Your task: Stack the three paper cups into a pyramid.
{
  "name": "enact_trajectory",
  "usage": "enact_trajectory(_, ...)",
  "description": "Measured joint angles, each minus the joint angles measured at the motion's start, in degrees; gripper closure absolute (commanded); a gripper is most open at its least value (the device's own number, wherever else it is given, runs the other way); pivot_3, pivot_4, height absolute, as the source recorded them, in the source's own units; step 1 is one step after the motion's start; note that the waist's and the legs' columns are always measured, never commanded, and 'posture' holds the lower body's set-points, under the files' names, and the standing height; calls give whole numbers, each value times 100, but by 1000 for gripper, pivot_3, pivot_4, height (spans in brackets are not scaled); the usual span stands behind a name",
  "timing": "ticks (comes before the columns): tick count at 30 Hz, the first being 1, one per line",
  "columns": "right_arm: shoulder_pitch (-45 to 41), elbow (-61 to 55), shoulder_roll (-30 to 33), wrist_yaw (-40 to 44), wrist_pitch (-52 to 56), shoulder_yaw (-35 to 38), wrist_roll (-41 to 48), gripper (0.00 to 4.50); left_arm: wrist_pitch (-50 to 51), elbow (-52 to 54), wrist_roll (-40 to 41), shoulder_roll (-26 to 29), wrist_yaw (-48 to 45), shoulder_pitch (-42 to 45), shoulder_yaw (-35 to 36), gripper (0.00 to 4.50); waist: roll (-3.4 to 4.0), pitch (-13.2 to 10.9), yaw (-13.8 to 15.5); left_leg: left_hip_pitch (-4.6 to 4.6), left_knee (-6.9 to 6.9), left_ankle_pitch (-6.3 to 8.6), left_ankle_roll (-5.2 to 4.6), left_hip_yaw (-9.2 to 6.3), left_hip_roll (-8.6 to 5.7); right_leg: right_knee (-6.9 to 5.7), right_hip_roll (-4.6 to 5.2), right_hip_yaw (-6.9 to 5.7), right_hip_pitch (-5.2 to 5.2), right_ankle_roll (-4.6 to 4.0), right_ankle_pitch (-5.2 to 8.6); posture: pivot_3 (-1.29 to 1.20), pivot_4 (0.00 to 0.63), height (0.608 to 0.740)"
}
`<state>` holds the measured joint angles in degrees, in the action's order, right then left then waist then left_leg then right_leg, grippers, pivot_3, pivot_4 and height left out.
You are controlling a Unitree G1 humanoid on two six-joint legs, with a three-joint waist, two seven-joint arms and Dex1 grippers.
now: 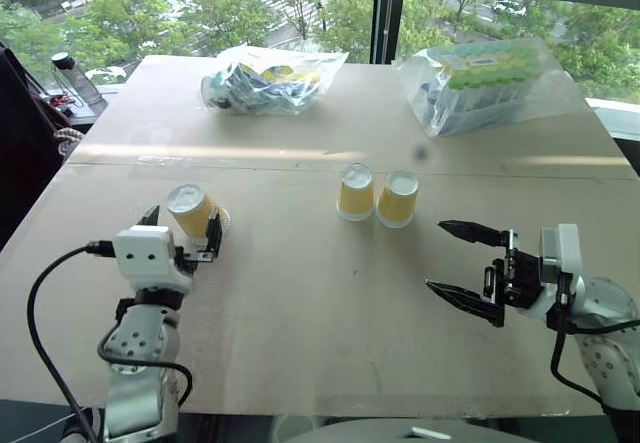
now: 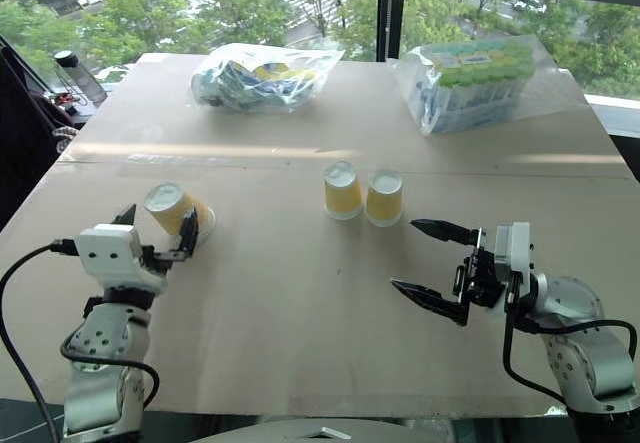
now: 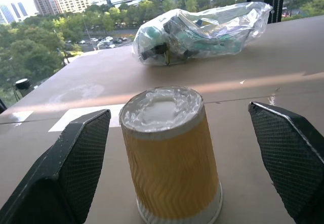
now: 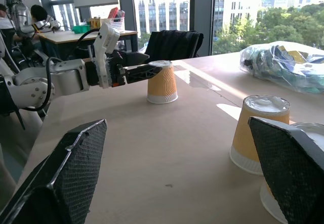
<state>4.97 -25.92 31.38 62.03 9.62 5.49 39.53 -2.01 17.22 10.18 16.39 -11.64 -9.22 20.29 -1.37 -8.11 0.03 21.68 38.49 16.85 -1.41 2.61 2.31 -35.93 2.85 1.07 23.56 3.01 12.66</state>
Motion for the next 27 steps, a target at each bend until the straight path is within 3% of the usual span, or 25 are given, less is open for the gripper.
enact_trajectory(11, -55, -34, -34, -125, 5, -22, 9, 86, 124, -631, 51, 34, 183, 529, 179, 0, -1, 0, 68, 2, 1, 0, 0, -4, 0, -1, 1, -10, 0, 2, -2, 0, 150, 740)
enact_trajectory(16, -148, -116, -59, -180, 24, -58, 67, 0, 164, -723, 55, 22, 205, 649, 170, 1509, -1, 0, 62, 2, 1, 0, 1, -4, 0, -2, 1, -9, 0, 2, -2, 0, 150, 740)
enact_trajectory(27, -221, -239, -59, -245, 112, -120, 136, 0, 167, -841, 122, 105, 164, 718, 188, 1509, -2, 1, 69, 1, 2, -1, 1, -5, 0, -5, 2, -10, -1, 2, -2, 0, 150, 740)
